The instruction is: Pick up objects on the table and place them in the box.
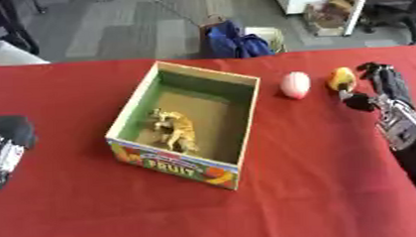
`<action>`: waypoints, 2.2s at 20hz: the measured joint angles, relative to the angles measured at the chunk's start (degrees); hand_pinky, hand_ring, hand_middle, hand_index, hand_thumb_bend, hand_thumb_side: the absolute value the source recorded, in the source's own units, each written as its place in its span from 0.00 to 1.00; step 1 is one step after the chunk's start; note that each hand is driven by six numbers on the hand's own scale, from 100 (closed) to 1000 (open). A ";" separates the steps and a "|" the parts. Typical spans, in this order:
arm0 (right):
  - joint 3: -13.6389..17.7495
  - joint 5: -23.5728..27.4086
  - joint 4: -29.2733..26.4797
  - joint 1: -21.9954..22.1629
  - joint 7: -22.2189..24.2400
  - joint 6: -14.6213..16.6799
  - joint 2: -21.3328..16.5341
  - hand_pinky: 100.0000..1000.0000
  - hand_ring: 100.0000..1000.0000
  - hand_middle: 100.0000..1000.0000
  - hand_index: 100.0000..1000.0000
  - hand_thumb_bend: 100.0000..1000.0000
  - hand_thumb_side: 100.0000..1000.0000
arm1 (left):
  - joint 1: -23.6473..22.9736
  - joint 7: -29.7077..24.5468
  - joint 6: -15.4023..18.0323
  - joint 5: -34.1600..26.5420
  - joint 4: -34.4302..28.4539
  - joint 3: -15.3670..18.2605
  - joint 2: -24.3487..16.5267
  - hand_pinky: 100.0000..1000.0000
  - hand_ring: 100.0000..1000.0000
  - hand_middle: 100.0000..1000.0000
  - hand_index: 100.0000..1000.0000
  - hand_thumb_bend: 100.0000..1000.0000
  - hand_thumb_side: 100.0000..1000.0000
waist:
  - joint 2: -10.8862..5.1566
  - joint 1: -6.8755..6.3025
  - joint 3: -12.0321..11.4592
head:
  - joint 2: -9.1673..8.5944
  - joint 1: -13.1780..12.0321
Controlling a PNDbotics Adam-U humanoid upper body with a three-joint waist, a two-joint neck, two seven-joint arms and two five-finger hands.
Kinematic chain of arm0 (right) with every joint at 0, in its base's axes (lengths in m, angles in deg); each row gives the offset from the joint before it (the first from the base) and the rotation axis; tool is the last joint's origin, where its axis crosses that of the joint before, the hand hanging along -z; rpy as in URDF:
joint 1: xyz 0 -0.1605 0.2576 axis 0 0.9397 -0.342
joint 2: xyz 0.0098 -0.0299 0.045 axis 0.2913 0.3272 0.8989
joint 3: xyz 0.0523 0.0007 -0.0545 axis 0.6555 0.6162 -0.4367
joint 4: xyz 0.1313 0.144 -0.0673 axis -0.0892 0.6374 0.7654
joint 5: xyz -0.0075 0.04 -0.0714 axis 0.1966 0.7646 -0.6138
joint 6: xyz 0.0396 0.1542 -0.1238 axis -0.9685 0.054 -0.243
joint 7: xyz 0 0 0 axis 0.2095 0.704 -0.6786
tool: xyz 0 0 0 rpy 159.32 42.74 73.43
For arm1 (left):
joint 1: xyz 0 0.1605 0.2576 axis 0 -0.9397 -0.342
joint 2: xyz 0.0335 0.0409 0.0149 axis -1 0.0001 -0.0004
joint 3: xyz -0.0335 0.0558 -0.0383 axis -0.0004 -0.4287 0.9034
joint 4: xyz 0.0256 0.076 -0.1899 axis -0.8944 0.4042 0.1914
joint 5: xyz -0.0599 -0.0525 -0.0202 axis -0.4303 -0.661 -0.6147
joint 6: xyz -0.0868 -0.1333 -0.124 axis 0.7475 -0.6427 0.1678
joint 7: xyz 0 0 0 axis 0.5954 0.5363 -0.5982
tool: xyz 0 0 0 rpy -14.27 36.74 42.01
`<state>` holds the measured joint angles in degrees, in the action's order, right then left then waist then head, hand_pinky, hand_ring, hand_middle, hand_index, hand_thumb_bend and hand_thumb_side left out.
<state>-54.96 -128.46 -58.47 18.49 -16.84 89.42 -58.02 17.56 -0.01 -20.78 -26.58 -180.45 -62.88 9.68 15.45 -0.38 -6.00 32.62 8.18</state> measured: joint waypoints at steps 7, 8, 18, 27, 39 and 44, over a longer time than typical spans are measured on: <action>0.06 -0.28 -0.10 -0.86 1.18 0.01 0.36 0.66 0.55 0.20 0.34 0.06 0.00 | 0.04 -0.21 0.07 0.04 -0.01 -0.02 0.00 0.65 0.57 0.53 0.67 0.33 0.44 | 0.12 -0.21 -0.02 | -0.24 0.20; 0.08 -0.29 -0.20 -0.85 0.43 -0.16 0.43 0.66 0.55 0.19 0.33 0.05 0.00 | 0.05 -0.23 0.08 0.04 -0.01 -0.02 0.00 0.65 0.57 0.53 0.67 0.33 0.44 | 0.12 -0.21 0.00 | -0.36 0.23; 0.04 2.18 -3.43 -0.39 -6.73 0.81 1.54 0.60 0.47 0.10 0.24 0.00 0.00 | 0.05 -0.37 0.09 -0.01 -0.01 -0.04 0.00 0.65 0.57 0.53 0.67 0.33 0.43 | -0.84 -0.14 1.40 | -0.39 0.42; -2.57 3.00 -12.30 -2.16 -2.69 4.79 4.65 0.60 0.48 0.11 0.25 0.00 0.00 | 0.02 -0.41 0.05 -0.33 -0.01 -0.04 0.00 0.65 0.57 0.53 0.67 0.33 0.42 | -2.73 0.80 1.24 | -0.28 0.50; -7.96 -2.70 -17.39 -5.47 7.88 11.15 14.72 0.64 0.51 0.17 0.31 0.00 0.00 | 0.07 -0.65 -0.07 -0.68 -0.01 -0.41 0.06 0.65 0.57 0.53 0.66 0.34 0.42 | -3.06 0.93 -0.59 | 0.62 1.72; -9.13 -7.79 -16.57 -5.41 10.77 14.06 17.71 0.67 0.57 0.25 0.40 0.06 0.00 | 0.13 -0.81 -0.09 -0.68 -0.01 -0.57 0.07 0.65 0.57 0.53 0.66 0.34 0.43 | -3.01 1.23 -1.12 | 0.92 2.09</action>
<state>-64.08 -136.25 -75.04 13.08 -6.07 103.47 -40.31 17.69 -0.82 -20.87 -27.26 -180.46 -63.45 9.75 12.44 0.84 -7.11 33.53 10.27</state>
